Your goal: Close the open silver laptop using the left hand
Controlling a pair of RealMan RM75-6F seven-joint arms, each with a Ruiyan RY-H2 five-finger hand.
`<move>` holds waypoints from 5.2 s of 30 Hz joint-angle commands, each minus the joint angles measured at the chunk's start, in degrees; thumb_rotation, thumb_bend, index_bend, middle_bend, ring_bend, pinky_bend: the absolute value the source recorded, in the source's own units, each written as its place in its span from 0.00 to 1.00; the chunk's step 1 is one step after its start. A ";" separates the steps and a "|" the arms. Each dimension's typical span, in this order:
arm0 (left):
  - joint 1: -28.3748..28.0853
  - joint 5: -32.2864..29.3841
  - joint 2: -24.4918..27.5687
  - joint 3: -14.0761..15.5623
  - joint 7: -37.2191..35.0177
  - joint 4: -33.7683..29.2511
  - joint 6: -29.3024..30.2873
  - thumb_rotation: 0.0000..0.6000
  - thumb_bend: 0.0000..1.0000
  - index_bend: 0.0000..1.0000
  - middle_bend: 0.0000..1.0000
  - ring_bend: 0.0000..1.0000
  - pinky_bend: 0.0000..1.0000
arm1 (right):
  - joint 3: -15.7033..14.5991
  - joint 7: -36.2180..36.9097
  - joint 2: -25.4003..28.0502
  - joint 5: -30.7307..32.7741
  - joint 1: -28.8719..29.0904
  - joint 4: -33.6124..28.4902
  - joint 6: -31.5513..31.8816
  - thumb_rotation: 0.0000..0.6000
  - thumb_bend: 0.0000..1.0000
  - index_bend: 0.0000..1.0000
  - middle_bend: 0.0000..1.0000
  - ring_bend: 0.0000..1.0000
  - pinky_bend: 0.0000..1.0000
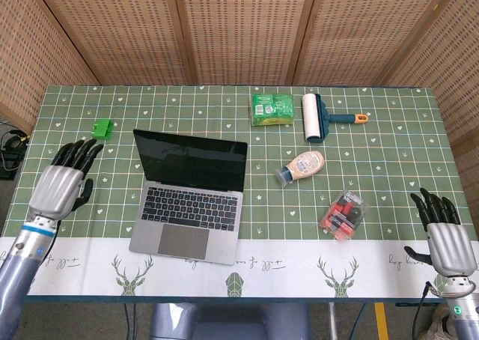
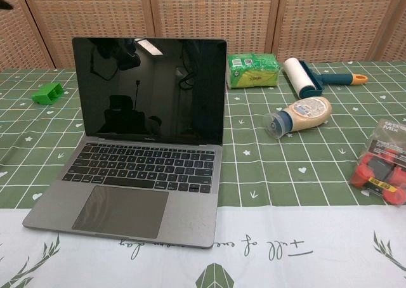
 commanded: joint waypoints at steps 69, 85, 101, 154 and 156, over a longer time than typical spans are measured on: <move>-40.92 -40.79 -3.65 2.60 10.97 2.58 -19.80 1.00 1.00 0.50 0.37 0.40 0.38 | 0.79 5.10 1.78 3.29 0.66 1.95 -2.90 1.00 0.05 0.09 0.00 0.00 0.00; -38.74 -35.04 1.37 5.03 7.60 -7.81 -18.81 1.00 1.00 0.51 0.38 0.40 0.38 | 0.19 4.76 2.58 1.44 0.03 0.29 -1.14 1.00 0.05 0.09 0.00 0.00 0.00; -36.38 -30.83 4.01 9.22 6.23 -16.33 -19.19 1.00 1.00 0.49 0.38 0.40 0.38 | -0.77 4.31 4.20 -1.27 -1.07 -2.60 1.47 1.00 0.05 0.10 0.00 0.00 0.00; -34.67 -31.47 -13.10 19.88 8.82 -8.58 -19.68 1.00 1.00 0.49 0.38 0.40 0.38 | -1.22 4.89 6.52 -2.50 -2.49 -5.31 3.53 1.00 0.05 0.11 0.00 0.00 0.00; -34.63 -31.63 -13.69 20.21 9.04 -8.03 -19.61 1.00 1.00 0.49 0.38 0.40 0.38 | -1.21 4.92 6.55 -2.54 -2.51 -5.31 3.58 1.00 0.05 0.11 0.00 0.00 0.00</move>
